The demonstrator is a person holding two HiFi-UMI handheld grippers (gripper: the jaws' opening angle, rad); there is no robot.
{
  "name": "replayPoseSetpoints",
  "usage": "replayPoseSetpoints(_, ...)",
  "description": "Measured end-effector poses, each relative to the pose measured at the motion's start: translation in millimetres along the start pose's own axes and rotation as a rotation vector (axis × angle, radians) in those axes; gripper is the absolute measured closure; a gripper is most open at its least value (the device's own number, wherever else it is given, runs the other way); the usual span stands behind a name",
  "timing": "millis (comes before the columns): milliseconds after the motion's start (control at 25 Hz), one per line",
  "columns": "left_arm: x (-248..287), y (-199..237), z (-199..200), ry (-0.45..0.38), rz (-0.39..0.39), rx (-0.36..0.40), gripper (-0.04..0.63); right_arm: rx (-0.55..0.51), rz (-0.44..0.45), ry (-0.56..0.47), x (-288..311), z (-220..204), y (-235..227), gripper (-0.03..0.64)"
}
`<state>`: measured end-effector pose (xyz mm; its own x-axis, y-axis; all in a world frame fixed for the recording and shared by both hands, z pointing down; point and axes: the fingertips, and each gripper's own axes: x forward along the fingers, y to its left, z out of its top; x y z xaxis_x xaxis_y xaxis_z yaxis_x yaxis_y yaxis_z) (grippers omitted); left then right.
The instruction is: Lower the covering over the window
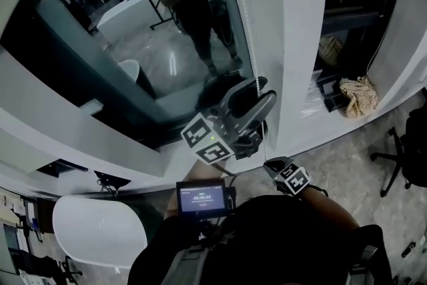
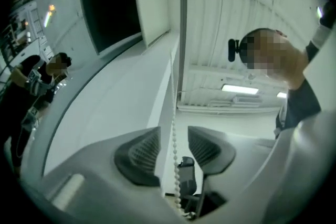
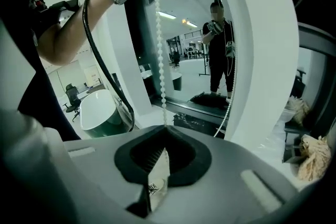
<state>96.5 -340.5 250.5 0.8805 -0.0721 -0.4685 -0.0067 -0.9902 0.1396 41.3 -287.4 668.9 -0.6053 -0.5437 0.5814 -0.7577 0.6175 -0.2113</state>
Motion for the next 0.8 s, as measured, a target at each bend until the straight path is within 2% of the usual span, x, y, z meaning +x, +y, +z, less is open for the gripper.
replayPoseSetpoints(40, 1.4, -0.1, -0.9, -0.008, 0.0, -0.008, 0.436, 0.005, 0.002, -0.002, -1.0, -1.0, 0.0, 0.612)
replayPoseSetpoints(80, 1.5, 1.5, -0.9, -0.019, 0.01, -0.012, 0.535, 0.011, 0.003, -0.007, -2.3, -1.8, 0.1, 0.612)
replayPoseSetpoints(120, -0.1, 4.9, -0.2, -0.032, 0.026, -0.018, 0.581, 0.019, 0.002, -0.013, -3.6, -2.5, 0.2, 0.612)
replayPoseSetpoints(240, -11.1, 25.5, -5.5, -0.036, 0.086, -0.061, 0.587, 0.048, 0.0, 0.014, -8.1, -10.2, -3.1, 0.612)
replayPoseSetpoints(320, -25.0, 47.0, -36.0, 0.061, 0.155, -0.062, 0.588, 0.082, -0.012, 0.117, -7.6, -39.8, -10.4, 0.612)
replayPoseSetpoints(360, -37.0, 59.7, -63.9, 0.13, 0.2, -0.079, 0.589, 0.112, -0.025, 0.176, -6.7, -62.5, -16.1, 0.611)
replayPoseSetpoints(440, -75.1, 83.7, -143.3, 0.291, 0.291, -0.175, 0.589, 0.216, -0.056, 0.227, -11.1, -93.9, -28.2, 0.607)
replayPoseSetpoints(480, -100.6, 90.2, -190.9, 0.397, 0.337, -0.228, 0.589, 0.276, -0.072, 0.206, -15.6, -96.1, -35.5, 0.604)
replayPoseSetpoints(560, -154.9, 83.7, -282.3, 0.622, 0.411, -0.329, 0.589, 0.355, -0.117, 0.068, -28.0, -70.7, -56.9, 0.548)
replayPoseSetpoints(640, -196.9, 59.5, -346.3, 0.757, 0.447, -0.443, 0.589, 0.374, -0.136, -0.161, -51.9, -13.5, -75.7, 0.511)
replayPoseSetpoints(720, -214.8, 36.5, -377.5, 0.797, 0.452, -0.511, 0.589, 0.362, -0.098, -0.42, -91.0, 64.4, -81.2, 0.503)
replayPoseSetpoints(800, -216.1, 22.2, -385.4, 0.791, 0.442, -0.538, 0.589, 0.32, -0.018, -0.65, -137.3, 148.0, -70.6, 0.502)
